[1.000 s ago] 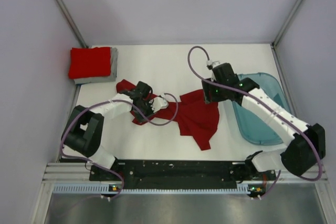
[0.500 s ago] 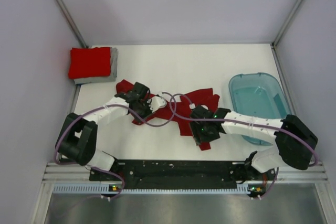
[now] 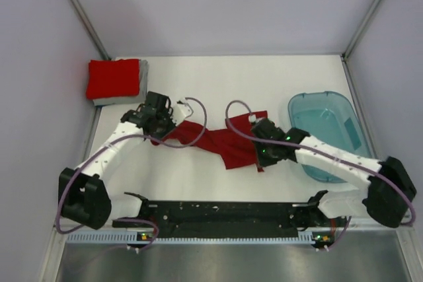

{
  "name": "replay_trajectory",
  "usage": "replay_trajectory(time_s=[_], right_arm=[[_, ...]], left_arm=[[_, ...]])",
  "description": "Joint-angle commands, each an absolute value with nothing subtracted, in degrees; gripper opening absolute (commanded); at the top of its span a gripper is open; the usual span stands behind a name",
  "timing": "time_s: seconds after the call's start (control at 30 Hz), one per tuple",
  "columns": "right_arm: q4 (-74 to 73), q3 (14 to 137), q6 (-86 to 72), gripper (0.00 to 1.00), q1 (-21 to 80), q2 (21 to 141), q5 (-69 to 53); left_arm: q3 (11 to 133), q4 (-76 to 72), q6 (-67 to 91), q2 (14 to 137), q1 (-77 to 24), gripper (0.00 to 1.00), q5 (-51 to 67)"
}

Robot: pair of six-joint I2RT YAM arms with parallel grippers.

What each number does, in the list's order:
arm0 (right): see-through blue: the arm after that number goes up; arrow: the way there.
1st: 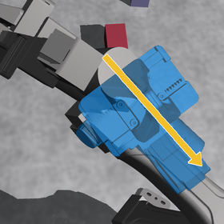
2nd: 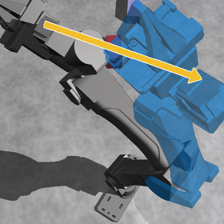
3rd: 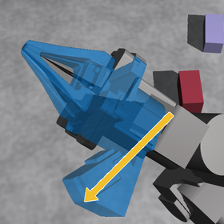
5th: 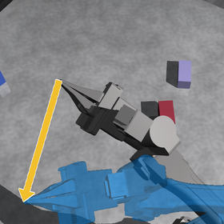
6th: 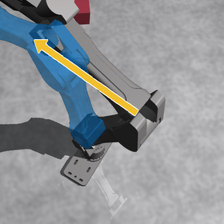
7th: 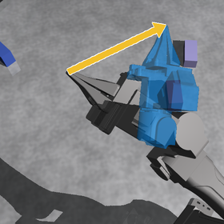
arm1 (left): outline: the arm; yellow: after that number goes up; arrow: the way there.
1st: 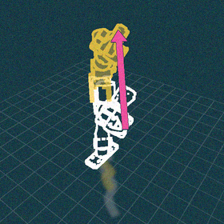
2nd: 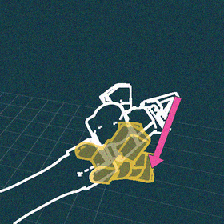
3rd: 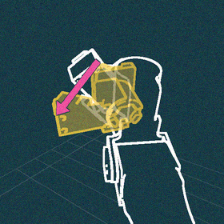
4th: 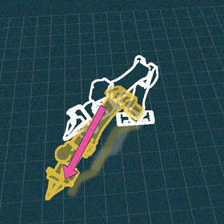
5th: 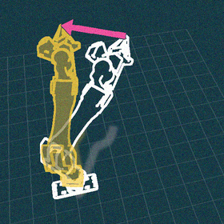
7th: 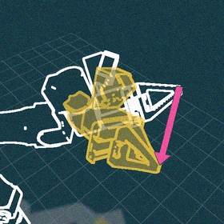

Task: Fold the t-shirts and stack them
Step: Flatten out the tshirt

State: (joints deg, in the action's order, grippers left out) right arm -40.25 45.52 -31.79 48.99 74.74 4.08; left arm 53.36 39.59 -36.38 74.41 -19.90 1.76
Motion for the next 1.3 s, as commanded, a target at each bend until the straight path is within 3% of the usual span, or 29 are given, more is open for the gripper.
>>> replay_trajectory(time_s=[0.0,0.17,0.43,0.73,0.83,0.87,0.9,0.97,1.0,1.1,1.27], right_arm=[[-44.29,61.57,-22.70,0.00,43.34,61.80,13.77],[-45.79,80.82,-13.03,0.00,42.01,56.87,19.95],[-45.97,102.20,-4.93,0.00,42.01,57.22,15.13],[-45.97,107.75,-3.69,0.00,42.01,57.65,10.90],[-45.97,107.06,-3.69,0.00,42.01,59.41,10.98],[-45.97,106.53,-3.60,0.00,42.01,59.50,11.51],[-46.05,105.57,-3.34,0.00,42.01,59.33,11.86],[-45.88,101.97,-3.25,0.00,42.01,57.84,10.65],[-45.97,99.26,-2.47,0.00,42.01,56.70,8.37],[-46.05,89.60,-0.35,0.00,42.01,52.66,-1.29],[-46.49,75.08,-2.63,0.00,42.01,46.42,-7.38]], left_arm=[[65.10,41.83,-37.53,68.56,-14.33,0.00,-3.51],[77.94,49.82,-39.72,66.36,-11.34,0.00,-3.25],[91.40,58.71,-41.39,59.78,-11.34,0.00,-3.86],[81.58,54.24,-44.03,52.65,-11.25,0.00,-8.43],[78.41,60.07,-46.13,53.44,-11.34,0.00,-2.68],[77.96,66.12,-48.93,53.26,-11.34,0.04,2.93],[77.70,72.18,-51.57,52.65,-11.34,0.18,9.25],[76.21,87.98,-60.77,50.99,-11.34,0.55,21.57],[73.68,87.80,-59.78,49.15,-12.21,0.77,23.62],[67.08,87.98,-63.09,46.23,-13.09,0.86,29.16],[66.19,75.89,-55.23,52.98,-13.18,0.86,33.40]])
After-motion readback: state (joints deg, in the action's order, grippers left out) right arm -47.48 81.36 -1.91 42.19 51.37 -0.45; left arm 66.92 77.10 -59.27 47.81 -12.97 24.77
